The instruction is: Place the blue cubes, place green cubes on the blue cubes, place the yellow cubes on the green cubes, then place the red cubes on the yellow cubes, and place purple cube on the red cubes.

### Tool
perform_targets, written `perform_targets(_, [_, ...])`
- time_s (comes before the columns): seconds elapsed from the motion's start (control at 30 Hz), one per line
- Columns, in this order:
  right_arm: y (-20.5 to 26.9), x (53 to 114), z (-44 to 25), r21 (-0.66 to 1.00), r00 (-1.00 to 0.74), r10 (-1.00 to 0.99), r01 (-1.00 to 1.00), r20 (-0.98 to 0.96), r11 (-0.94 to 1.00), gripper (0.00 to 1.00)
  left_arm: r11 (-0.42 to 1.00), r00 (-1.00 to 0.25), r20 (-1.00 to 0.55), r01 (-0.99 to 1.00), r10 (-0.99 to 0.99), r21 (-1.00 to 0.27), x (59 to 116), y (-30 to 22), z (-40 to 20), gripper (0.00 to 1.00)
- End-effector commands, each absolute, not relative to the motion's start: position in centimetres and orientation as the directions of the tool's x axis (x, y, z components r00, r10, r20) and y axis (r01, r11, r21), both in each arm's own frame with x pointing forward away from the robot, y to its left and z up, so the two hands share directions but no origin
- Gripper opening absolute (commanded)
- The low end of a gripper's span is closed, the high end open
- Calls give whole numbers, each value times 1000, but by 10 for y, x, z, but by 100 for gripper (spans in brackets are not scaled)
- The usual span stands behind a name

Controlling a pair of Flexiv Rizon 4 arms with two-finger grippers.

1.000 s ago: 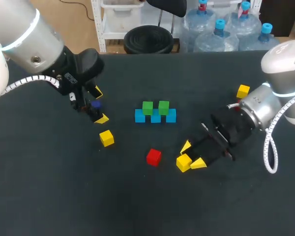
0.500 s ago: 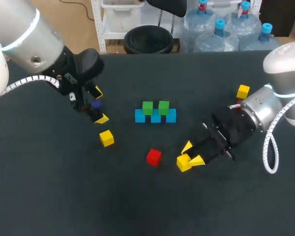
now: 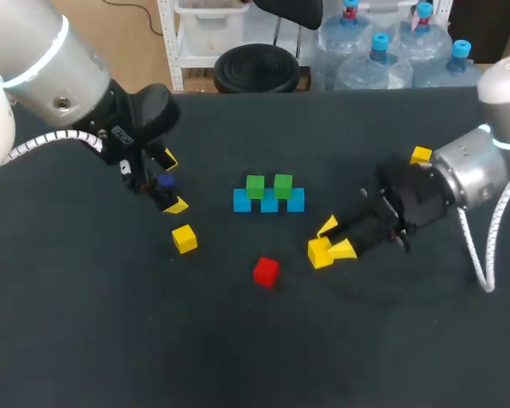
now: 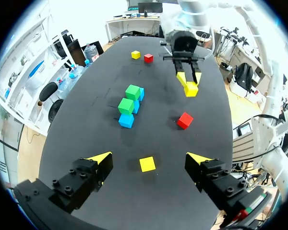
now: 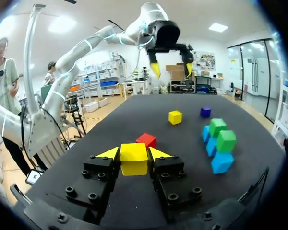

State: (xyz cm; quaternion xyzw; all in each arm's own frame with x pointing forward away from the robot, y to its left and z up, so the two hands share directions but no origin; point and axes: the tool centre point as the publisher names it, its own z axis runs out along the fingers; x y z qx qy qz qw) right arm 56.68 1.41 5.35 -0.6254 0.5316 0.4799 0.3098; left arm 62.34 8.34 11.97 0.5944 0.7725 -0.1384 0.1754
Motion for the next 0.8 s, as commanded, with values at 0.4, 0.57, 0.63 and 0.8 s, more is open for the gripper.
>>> perform_targets(0.4, [38, 607, 122, 40, 3, -393, -994, -919, -99, 0, 255, -232, -434, 967, 870, -5, 624, 83, 120, 100])
perform_targets(0.57, [49, 630, 128, 27, 0, -379, -997, -925, -67, 0, 255, -232, -434, 967, 870, -5, 624, 83, 120, 100])
perform_targets(0.63, [55, 639, 129, 26, 1, -375, -997, -927, -67, 0, 255, -232, -434, 967, 870, -5, 624, 83, 120, 100])
perform_targets(0.8, [69, 659, 127, 24, 3, -371, -998, -929, -66, 0, 255, -232, -434, 967, 870, -5, 624, 83, 120, 100])
